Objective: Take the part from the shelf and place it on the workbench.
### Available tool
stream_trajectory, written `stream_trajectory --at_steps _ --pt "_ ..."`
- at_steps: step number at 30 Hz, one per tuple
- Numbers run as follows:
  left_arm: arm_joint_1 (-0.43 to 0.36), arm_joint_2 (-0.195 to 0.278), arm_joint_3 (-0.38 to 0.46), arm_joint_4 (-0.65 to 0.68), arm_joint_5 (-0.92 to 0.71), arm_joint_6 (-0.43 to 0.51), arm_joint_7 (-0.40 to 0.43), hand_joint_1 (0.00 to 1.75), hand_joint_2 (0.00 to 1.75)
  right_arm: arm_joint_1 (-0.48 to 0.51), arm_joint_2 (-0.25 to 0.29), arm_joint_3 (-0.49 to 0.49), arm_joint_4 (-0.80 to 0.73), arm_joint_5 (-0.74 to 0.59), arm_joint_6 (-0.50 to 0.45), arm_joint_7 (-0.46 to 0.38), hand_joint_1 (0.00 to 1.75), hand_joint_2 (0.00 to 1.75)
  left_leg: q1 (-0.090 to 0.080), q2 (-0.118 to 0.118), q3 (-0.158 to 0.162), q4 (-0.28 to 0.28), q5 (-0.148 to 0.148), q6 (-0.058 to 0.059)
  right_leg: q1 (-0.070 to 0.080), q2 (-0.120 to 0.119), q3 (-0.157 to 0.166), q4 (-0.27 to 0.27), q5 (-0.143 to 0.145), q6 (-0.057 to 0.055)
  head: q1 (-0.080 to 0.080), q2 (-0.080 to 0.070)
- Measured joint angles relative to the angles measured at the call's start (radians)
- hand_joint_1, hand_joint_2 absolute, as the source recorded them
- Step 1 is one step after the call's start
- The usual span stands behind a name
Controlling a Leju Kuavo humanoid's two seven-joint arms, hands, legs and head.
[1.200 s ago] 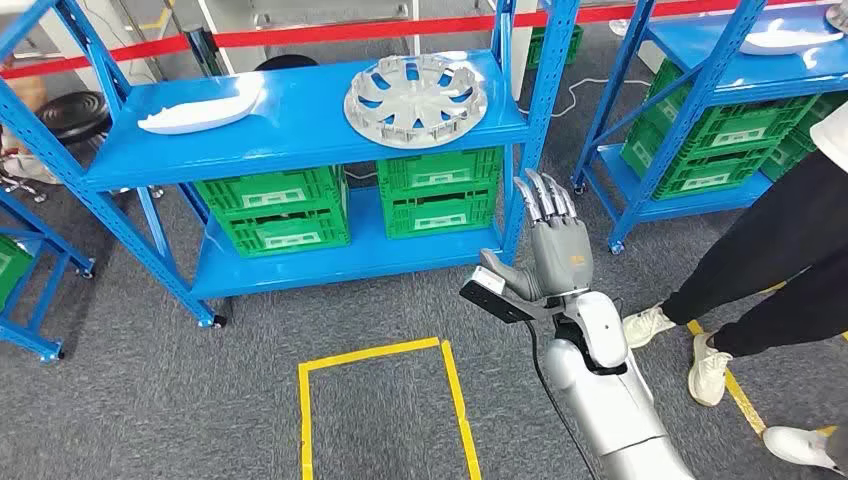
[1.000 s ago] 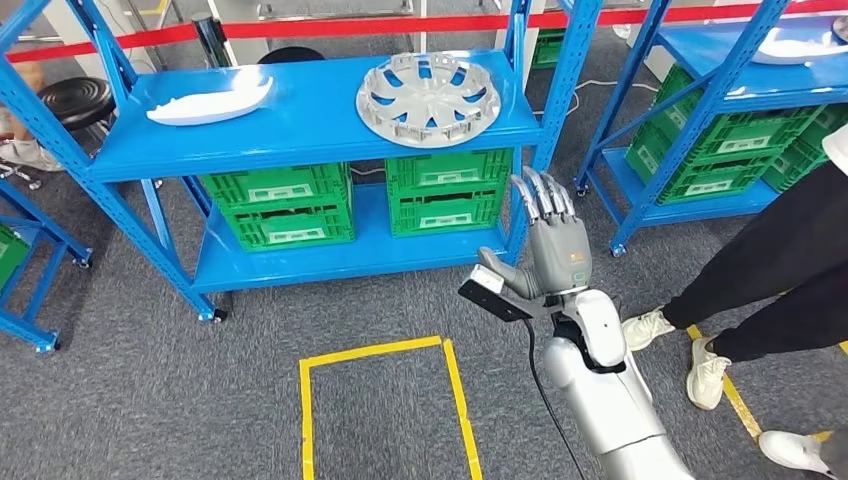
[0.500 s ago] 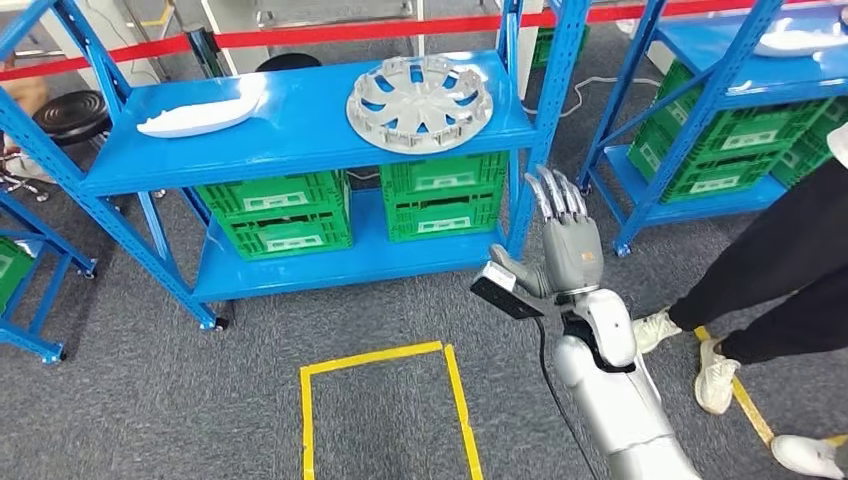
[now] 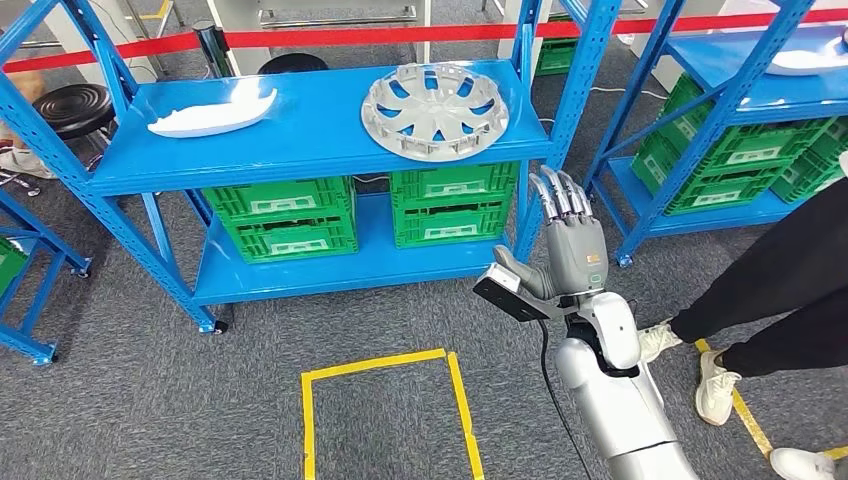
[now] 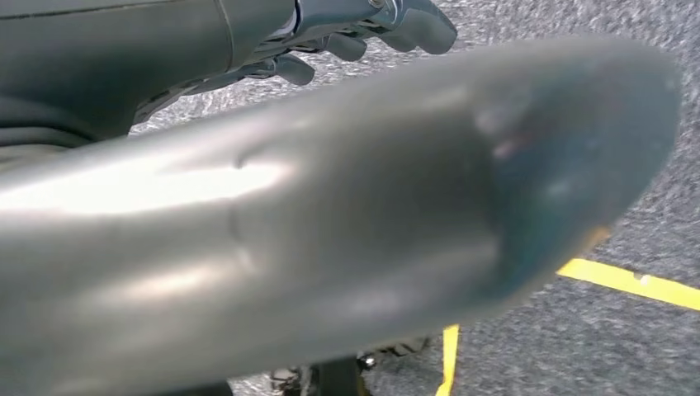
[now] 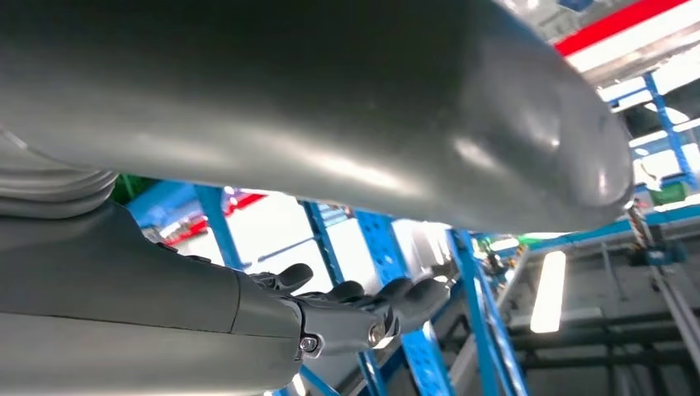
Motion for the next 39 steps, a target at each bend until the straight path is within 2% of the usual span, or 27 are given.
stream_trajectory --at_steps 2,3,4,5,7,8,9,11,13,14,16,18,19,20,22,24,25,28,30,31,33,34,35,36,37,38,39 --pt "0.0 0.001 0.0 0.0 0.0 0.0 -0.003 0.0 0.0 0.005 0.0 0.0 -0.001 0.002 0.003 -0.002 0.0 0.0 -0.002 0.0 0.005 0.0 -0.006 0.007 0.001 0.0 -0.082 0.14 -0.051 0.003 0.001 0.0" --pt "0.001 0.001 0.0 0.0 0.001 0.0 -0.004 0.0 0.0 0.009 0.0 0.0 -0.001 0.003 0.005 -0.003 0.0 0.0 -0.003 -0.001 0.008 0.0 -0.01 0.008 0.002 0.0 -0.117 0.19 -0.059 0.004 0.001 0.0" --pt "0.002 0.001 0.0 0.0 0.001 0.0 -0.004 0.0 0.0 0.012 0.0 0.0 -0.001 0.004 0.006 -0.004 0.0 0.0 -0.004 -0.001 0.012 0.001 -0.014 0.008 0.002 0.0 -0.134 0.201 -0.046 0.002 0.001 0.0" --pt "0.002 0.001 0.0 0.0 0.002 0.0 -0.004 0.0 0.0 0.013 0.0 0.0 -0.001 0.004 0.006 -0.005 0.0 0.0 -0.004 -0.002 0.018 0.001 -0.019 0.007 0.003 0.0 -0.129 0.172 -0.014 0.0 0.001 0.0" --pt "0.001 0.001 0.0 0.0 0.002 0.0 -0.004 0.0 0.0 0.012 0.0 0.0 -0.001 0.006 0.006 -0.006 0.0 0.0 -0.005 -0.003 0.033 0.001 -0.031 0.001 0.005 -0.001 -0.073 0.033 0.069 -0.01 0.002 0.0" --pt "0.001 0.001 0.0 0.0 0.002 0.0 -0.004 0.0 0.0 0.01 0.0 0.0 -0.001 0.008 0.006 -0.007 0.0 0.0 -0.006 -0.004 0.039 0.002 -0.037 -0.004 0.008 -0.001 -0.045 -0.029 0.094 -0.015 0.002 0.0" --pt "0.0 0.002 0.0 -0.001 0.002 0.0 -0.005 0.0 0.0 0.008 0.0 0.0 -0.001 0.008 0.007 -0.007 0.0 0.0 -0.007 -0.005 0.041 0.002 -0.042 -0.009 0.01 -0.001 -0.026 -0.068 0.104 -0.021 0.002 0.0" --pt "-0.001 0.003 0.0 -0.001 0.002 0.0 -0.005 0.0 0.0 0.005 0.0 0.0 0.0 0.009 0.007 -0.008 0.0 0.0 -0.008 -0.005 0.044 -0.001 -0.048 -0.021 0.015 0.0 -0.017 -0.084 0.098 -0.03 0.002 0.0" --pt "-0.001 0.005 0.0 -0.001 0.002 0.0 -0.005 0.0 0.0 0.001 0.0 -0.001 0.0 0.009 0.007 -0.009 0.0 0.0 -0.006 -0.004 0.045 0.003 -0.056 -0.033 0.012 0.001 -0.01 -0.09 0.096 -0.041 0.001 0.0" --pt "-0.001 0.005 0.0 -0.001 0.002 0.0 -0.005 0.0 0.0 -0.002 0.0 -0.001 -0.001 0.009 0.007 -0.009 0.0 0.0 -0.006 -0.003 0.037 0.025 -0.068 -0.039 0.009 0.0 -0.004 -0.093 0.095 -0.048 -0.001 0.0" --pt "-0.002 0.006 0.0 -0.001 0.002 0.0 -0.006 0.0 0.0 -0.005 0.0 -0.001 0.0 0.01 0.008 -0.009 0.0 0.0 -0.003 -0.002 -0.015 0.129 -0.11 -0.05 0.006 -0.001 0.008 -0.097 0.089 -0.058 -0.004 0.0" --pt "0.0 0.006 0.0 0.0 0.002 0.0 -0.005 0.0 0.0 -0.005 0.0 -0.001 0.001 0.01 0.009 -0.009 0.0 0.0 0.001 -0.001 -0.095 0.255 -0.147 -0.057 0.005 -0.002 0.017 -0.097 0.08 -0.061 -0.005 0.0" --pt "0.002 0.007 0.0 0.0 0.002 0.0 -0.004 0.0 0.0 -0.005 0.0 -0.001 0.002 0.01 0.009 -0.009 0.0 0.0 0.002 -0.001 -0.12 0.284 -0.143 -0.059 0.005 -0.002 0.023 -0.097 0.075 -0.06 -0.005 0.0" --pt "0.002 0.007 0.0 0.0 0.002 0.0 -0.004 0.0 0.0 -0.004 0.0 -0.001 0.004 0.01 0.009 -0.009 0.0 0.0 0.002 -0.001 -0.128 0.28 -0.122 -0.059 0.005 -0.001 0.029 -0.097 0.07 -0.059 -0.005 0.0" --pt "0.001 0.009 0.0 -0.001 0.002 0.0 -0.003 0.0 0.0 -0.005 0.0 -0.001 0.006 0.01 0.009 -0.009 0.0 0.0 0.003 0.0 -0.089 0.165 -0.036 -0.057 0.003 0.0 0.045 -0.097 0.058 -0.053 -0.005 0.0" --pt "0.0 0.01 0.0 -0.001 0.002 0.0 -0.003 0.0 0.0 -0.008 0.0 -0.001 0.006 0.011 0.009 -0.009 0.0 0.0 0.001 0.001 -0.037 0.043 0.016 -0.048 0.006 0.001 0.056 -0.096 0.045 -0.042 -0.005 0.0" --pt "0.0 0.01 0.0 0.0 0.002 0.0 -0.002 0.0 0.0 -0.009 0.0 -0.001 0.007 0.011 0.009 -0.009 0.0 0.0 -0.001 0.001 -0.025 0.016 0.02 -0.042 0.008 0.002 0.058 -0.096 0.041 -0.036 -0.005 0.0" --pt "0.0 0.01 0.0 0.0 0.002 0.0 0.001 0.0 0.0 -0.014 0.002 -0.001 0.008 0.017 0.009 -0.009 0.0 0.0 -0.003 0.0 -0.016 0.003 0.011 -0.019 0.007 0.001 0.063 -0.1 0.033 -0.017 -0.004 0.0" --pt "-0.001 0.01 0.0 -0.001 0.002 0.0 0.002 0.0 0.0 -0.02 0.003 -0.001 0.008 0.021 0.008 -0.008 0.0 0.0 0.0 0.0 -0.004 -0.006 0.008 -0.004 0.005 0.0 0.043 -0.05 0.007 -0.008 -0.001 0.0" --pt "-0.002 0.011 0.0 -0.001 0.002 0.0 0.002 0.0 0.0 -0.021 0.003 -0.001 0.008 0.022 0.008 -0.006 0.0 0.0 0.001 0.0 0.002 -0.008 0.005 0.001 0.004 0.0 0.013 0.007 -0.017 -0.006 0.0 0.0" --pt "-0.002 0.012 0.0 -0.001 0.002 -0.002 0.002 0.0 0.0 -0.017 0.003 -0.001 0.008 0.024 0.009 -0.002 0.0 0.0 -0.001 -0.001 0.01 -0.008 -0.004 0.006 0.005 0.0 -0.071 0.146 -0.062 -0.004 0.002 0.0" --pt "-0.001 0.012 0.0 -0.001 0.001 -0.004 0.002 0.0 0.0 -0.011 0.003 -0.001 0.008 0.025 0.009 0.0 0.0 0.0 -0.001 -0.002 0.015 -0.007 -0.009 0.006 0.005 0.0 -0.104 0.187 -0.064 -0.004 0.002 0.0" --pt "0.0 0.012 0.0 -0.001 0.001 -0.005 0.002 0.0 0.0 -0.005 0.003 -0.001 0.008 0.025 0.009 0.001 0.0 0.0 -0.002 -0.003 0.022 -0.007 -0.015 0.005 0.005 0.0 -0.119 0.19 -0.044 -0.006 0.003 0.0" --pt "0.0 0.012 0.0 -0.001 0.001 -0.006 0.002 0.0 0.0 -0.001 0.003 -0.001 0.008 0.026 0.009 0.003 0.0 0.0 -0.002 -0.004 0.031 -0.006 -0.022 0.004 0.005 0.0 -0.112 0.152 -0.004 -0.008 0.003 0.0" --pt "0.001 0.012 0.0 -0.001 0.0 -0.007 0.001 0.0 0.0 0.001 0.003 -0.001 0.008 0.026 0.009 0.004 0.0 0.0 -0.002 -0.004 0.041 -0.006 -0.03 0.001 0.006 -0.001 -0.088 0.081 0.045 -0.012 0.003 0.0" --pt "0.0 0.012 0.0 -0.001 0.0 -0.008 0.001 0.0 0.0 0.002 0.003 -0.001 0.008 0.025 0.009 0.005 0.0 0.0 -0.003 -0.005 0.049 -0.005 -0.038 -0.003 0.007 -0.001 -0.059 0.01 0.079 -0.016 0.003 0.0" --pt "0.0 0.013 0.0 -0.001 -0.001 -0.01 -0.001 0.0 0.0 0.003 0.003 -0.001 0.007 0.025 0.009 0.005 0.0 0.0 -0.005 -0.005 0.054 -0.005 -0.045 -0.008 0.01 -0.002 -0.035 -0.046 0.101 -0.021 0.003 0.0"
